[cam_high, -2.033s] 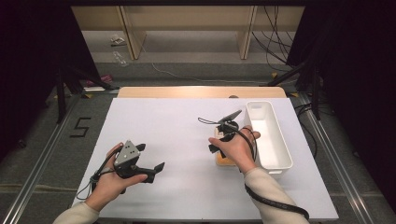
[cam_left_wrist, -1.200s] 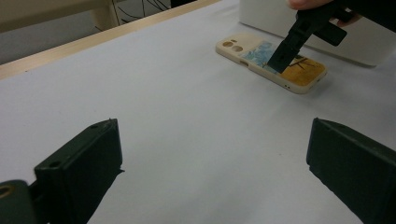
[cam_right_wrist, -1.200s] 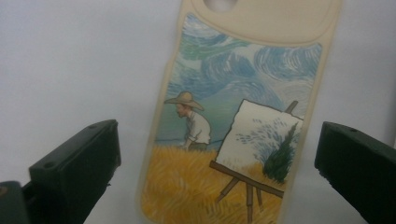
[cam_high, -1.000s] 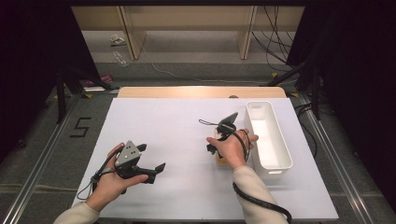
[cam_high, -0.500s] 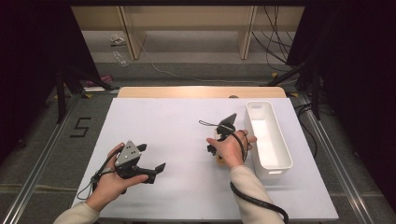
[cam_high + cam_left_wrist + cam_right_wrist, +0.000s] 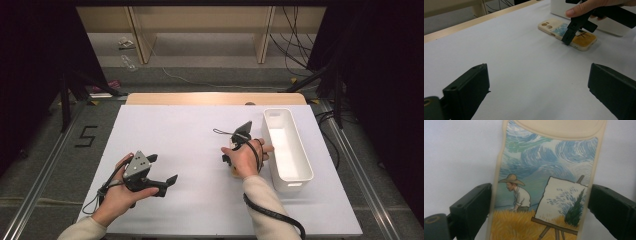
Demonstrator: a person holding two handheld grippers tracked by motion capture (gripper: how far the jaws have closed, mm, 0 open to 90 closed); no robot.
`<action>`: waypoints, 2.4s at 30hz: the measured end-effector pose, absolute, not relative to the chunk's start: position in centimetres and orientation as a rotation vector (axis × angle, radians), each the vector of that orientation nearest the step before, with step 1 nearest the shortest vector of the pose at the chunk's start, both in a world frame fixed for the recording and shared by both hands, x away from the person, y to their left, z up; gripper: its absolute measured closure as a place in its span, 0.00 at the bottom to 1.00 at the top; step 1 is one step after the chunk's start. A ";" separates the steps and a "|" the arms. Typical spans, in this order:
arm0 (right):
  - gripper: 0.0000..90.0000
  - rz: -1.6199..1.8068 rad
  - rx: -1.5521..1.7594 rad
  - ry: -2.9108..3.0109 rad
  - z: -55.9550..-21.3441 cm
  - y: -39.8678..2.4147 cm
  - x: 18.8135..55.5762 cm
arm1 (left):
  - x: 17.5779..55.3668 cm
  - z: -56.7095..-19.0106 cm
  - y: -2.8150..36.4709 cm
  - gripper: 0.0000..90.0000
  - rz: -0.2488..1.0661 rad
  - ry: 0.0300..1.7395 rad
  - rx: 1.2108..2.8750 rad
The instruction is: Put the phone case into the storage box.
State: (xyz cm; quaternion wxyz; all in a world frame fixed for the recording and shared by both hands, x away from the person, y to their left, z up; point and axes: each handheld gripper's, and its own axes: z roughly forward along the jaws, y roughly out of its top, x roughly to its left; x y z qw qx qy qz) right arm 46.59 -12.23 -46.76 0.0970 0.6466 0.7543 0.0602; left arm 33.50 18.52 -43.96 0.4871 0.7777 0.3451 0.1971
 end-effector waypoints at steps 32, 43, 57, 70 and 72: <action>0.13 0.170 1.988 2.209 -46.6 -12.1 46.8 | 33.5 -43.9 18.5 0.04 0.483 0.834 1.892; 0.14 0.255 1.907 2.224 -46.1 -11.6 46.4 | 33.5 -43.9 18.5 0.04 0.484 0.840 1.889; 0.14 0.382 1.752 2.333 -44.2 -11.3 45.3 | 33.5 -44.0 18.5 0.05 0.484 0.845 1.888; 0.14 0.629 1.640 2.386 -42.7 -11.7 44.1 | 33.6 -44.0 18.6 0.05 0.486 0.851 1.885; 0.14 0.664 1.623 2.382 -42.7 -11.8 43.9 | 33.6 -44.0 18.6 0.05 0.486 0.855 1.883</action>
